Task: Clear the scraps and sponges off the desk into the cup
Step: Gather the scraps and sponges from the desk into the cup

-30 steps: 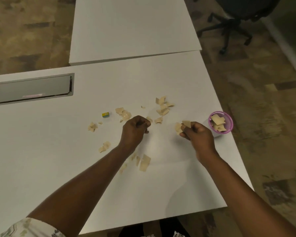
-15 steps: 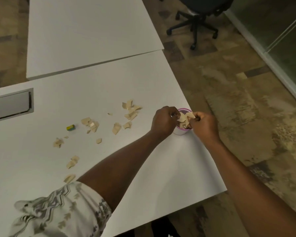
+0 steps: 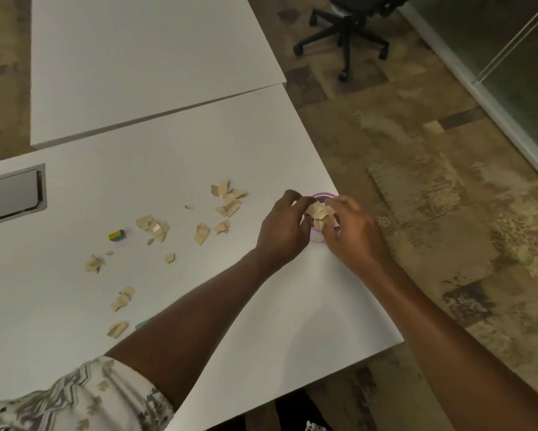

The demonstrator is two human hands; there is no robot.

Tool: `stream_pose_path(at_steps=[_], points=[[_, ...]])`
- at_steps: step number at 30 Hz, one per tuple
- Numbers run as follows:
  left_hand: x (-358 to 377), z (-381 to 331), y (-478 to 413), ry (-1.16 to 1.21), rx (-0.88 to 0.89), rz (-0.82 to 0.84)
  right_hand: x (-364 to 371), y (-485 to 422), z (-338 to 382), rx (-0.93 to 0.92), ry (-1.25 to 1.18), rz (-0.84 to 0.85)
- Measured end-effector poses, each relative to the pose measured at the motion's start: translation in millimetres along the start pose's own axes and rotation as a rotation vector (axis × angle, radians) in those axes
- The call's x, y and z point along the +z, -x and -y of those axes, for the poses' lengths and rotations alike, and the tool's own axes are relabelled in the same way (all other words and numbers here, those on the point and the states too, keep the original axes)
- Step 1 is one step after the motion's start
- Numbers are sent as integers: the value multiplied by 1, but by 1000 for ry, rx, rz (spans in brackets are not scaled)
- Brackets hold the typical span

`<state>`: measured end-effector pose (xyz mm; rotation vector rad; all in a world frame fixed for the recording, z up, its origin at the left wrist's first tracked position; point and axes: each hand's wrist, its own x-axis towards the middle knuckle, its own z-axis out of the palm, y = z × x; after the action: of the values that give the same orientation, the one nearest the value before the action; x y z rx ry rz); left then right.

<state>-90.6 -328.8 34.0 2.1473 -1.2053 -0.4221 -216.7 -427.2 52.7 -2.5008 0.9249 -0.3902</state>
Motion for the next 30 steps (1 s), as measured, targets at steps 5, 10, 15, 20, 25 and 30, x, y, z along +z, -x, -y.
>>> stream_pose_path(at_steps=[5,10,15,20,25,30], points=[[-3,42,35,-149,-75,7,31,12,-4,-109,289,349],[-9,79,71,-224,-144,65,40,2,1,-87,412,337],[-15,96,92,-227,-174,67,43,-6,3,-55,428,348],[-23,104,104,-231,-180,54,41,-9,4,-19,487,392],[-33,113,115,-229,-206,53,33,-14,12,28,510,381],[-43,124,130,-221,-220,41,19,-18,27,12,489,205]])
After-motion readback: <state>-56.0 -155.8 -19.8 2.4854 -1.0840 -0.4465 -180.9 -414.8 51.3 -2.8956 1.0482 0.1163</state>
